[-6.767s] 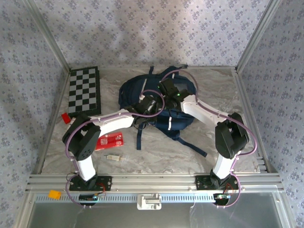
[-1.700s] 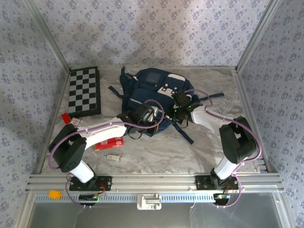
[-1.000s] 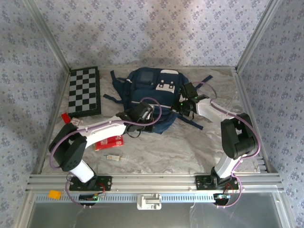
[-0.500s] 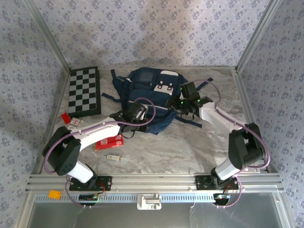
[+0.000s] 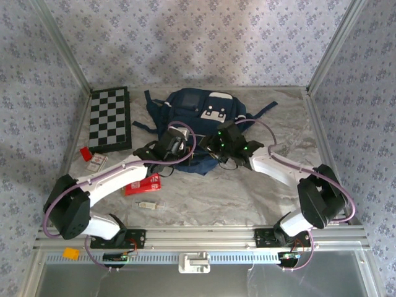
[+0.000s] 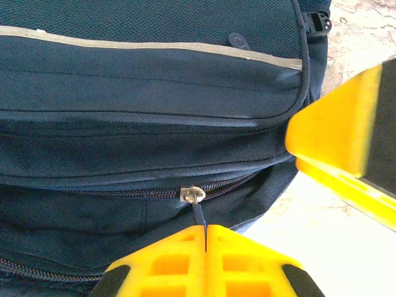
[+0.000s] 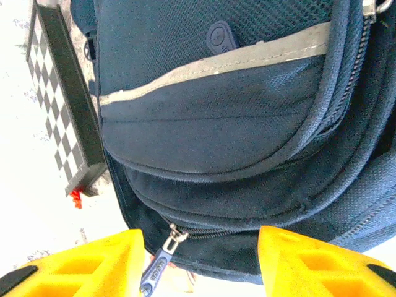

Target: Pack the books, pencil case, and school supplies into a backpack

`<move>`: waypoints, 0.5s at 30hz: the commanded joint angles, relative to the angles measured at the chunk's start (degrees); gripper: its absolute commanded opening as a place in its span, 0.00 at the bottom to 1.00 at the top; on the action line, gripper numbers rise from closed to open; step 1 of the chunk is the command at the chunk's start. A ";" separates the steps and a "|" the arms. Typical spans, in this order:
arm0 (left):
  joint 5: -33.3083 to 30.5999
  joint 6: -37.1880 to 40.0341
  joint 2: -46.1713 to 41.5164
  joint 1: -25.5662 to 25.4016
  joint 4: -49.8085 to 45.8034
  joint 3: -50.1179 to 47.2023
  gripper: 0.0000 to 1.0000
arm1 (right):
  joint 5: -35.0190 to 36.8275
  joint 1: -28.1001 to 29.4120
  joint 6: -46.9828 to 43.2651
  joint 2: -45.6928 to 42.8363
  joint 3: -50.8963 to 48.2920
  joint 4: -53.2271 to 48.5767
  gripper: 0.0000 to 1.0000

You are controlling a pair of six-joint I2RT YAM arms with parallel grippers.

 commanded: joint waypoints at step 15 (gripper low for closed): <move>-1.40 -0.49 -0.12 -0.18 -0.44 0.85 0.00 | 9.48 6.87 12.87 0.95 -2.05 1.93 0.63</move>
